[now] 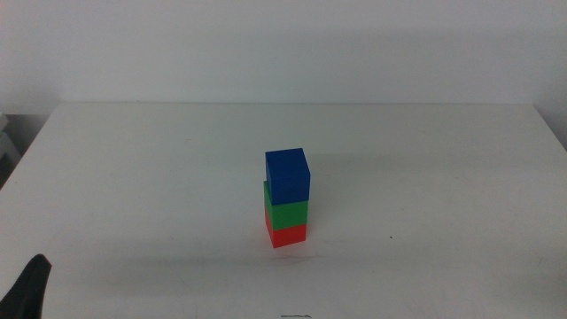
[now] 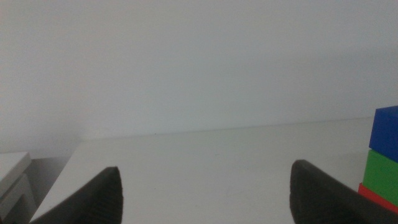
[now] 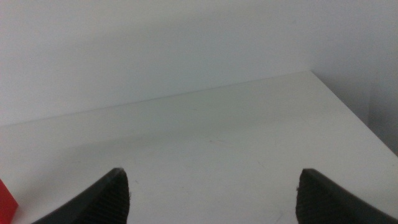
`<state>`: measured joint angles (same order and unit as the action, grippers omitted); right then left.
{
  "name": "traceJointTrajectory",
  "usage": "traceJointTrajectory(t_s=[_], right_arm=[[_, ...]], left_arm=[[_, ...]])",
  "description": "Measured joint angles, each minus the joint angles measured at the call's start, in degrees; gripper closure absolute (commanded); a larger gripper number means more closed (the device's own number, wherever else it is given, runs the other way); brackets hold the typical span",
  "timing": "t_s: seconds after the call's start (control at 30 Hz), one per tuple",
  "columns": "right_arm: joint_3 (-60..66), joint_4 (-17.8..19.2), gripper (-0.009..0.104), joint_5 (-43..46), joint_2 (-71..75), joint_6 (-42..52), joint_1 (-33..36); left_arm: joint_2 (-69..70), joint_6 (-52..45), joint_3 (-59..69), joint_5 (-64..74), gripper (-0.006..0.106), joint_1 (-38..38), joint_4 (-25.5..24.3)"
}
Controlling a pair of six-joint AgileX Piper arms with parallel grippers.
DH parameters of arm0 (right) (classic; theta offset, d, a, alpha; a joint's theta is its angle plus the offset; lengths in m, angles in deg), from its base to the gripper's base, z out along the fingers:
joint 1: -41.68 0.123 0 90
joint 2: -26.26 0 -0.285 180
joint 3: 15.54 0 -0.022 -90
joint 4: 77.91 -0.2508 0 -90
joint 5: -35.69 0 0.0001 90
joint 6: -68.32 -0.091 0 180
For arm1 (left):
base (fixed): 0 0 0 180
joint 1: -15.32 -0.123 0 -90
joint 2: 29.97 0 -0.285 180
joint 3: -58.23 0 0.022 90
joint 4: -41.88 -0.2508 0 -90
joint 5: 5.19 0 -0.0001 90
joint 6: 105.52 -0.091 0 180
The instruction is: Stack red cubes first, then green, then blue cubes in a specific spot.
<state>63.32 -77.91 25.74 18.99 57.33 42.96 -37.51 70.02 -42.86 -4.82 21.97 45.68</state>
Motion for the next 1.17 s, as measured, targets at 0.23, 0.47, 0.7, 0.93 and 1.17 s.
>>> traceJointTrajectory(t_s=[0.23, 0.47, 0.7, 0.93, 1.17], right_arm=[[0.0, 0.0, 0.006, 0.9, 0.0, 13.6, 0.0], [0.0, -4.6, 0.006, 2.8, 0.0, 22.0, 0.0], [0.0, -6.2, 0.006, 2.9, 0.0, 22.8, 0.0], [0.0, -6.2, 0.006, 2.9, 0.0, 22.8, 0.0], [0.0, -6.2, 0.006, 3.1, 0.0, 22.8, 0.0]], left_arm=[[0.0, 0.0, 0.0, 0.0, 0.011, 0.0, 0.0], [0.0, 0.0, 0.0, 0.0, 0.011, 0.0, 0.0], [0.0, 0.0, 0.0, 0.0, 0.011, 0.0, 0.0], [0.4, 0.0, 0.0, 0.0, 0.011, -2.5, 0.0], [0.4, 0.0, 0.0, 0.0, 0.011, -5.2, 0.0]])
